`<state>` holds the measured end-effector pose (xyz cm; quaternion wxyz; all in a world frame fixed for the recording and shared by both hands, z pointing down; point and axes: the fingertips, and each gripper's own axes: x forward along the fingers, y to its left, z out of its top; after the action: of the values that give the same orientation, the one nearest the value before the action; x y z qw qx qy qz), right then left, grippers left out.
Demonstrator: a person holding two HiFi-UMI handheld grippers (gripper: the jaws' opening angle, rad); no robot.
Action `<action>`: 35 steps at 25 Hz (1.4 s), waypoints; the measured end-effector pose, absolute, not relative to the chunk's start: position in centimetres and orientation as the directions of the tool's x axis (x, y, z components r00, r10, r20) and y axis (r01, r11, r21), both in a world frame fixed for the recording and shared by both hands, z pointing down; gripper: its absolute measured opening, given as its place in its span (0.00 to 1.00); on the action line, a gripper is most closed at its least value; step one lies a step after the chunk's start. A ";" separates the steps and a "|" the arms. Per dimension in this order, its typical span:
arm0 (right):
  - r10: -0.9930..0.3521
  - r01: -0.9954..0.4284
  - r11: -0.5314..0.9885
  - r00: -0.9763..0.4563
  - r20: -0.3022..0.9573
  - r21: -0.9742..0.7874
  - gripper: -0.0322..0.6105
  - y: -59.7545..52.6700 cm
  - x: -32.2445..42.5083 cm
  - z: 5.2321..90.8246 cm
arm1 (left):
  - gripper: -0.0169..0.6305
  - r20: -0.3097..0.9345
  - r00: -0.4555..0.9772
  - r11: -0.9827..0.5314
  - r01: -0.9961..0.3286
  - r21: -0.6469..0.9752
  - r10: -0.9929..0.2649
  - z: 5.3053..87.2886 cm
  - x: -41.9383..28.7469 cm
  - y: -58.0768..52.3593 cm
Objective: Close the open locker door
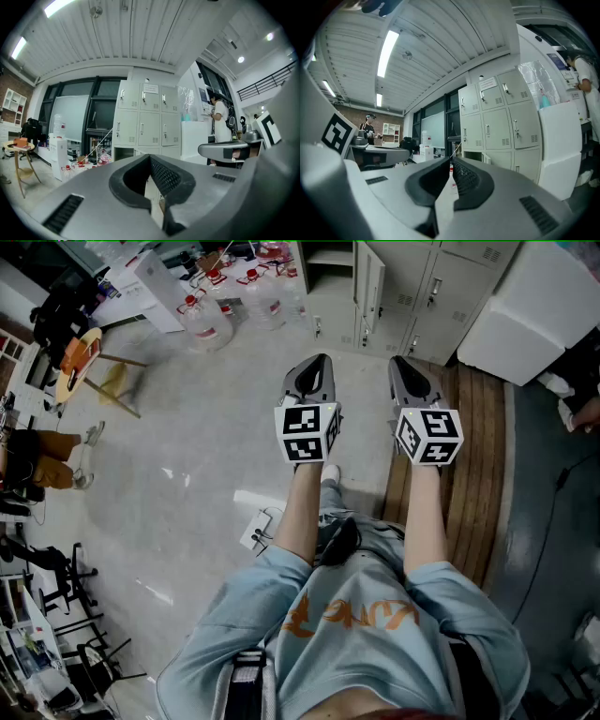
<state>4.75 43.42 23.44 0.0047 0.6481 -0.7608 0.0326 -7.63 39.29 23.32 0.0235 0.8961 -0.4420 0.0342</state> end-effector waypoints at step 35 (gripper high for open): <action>-0.989 -0.985 0.145 -0.143 -0.026 -0.096 0.11 21.2 11.8 22.8 | 0.05 0.037 0.552 -0.551 -0.834 0.032 -0.833 22.6 -6.2 14.1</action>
<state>11.76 21.25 22.76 -0.0415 0.6534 -0.7554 0.0279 -6.17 14.06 22.60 0.0230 0.8807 -0.4731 0.0086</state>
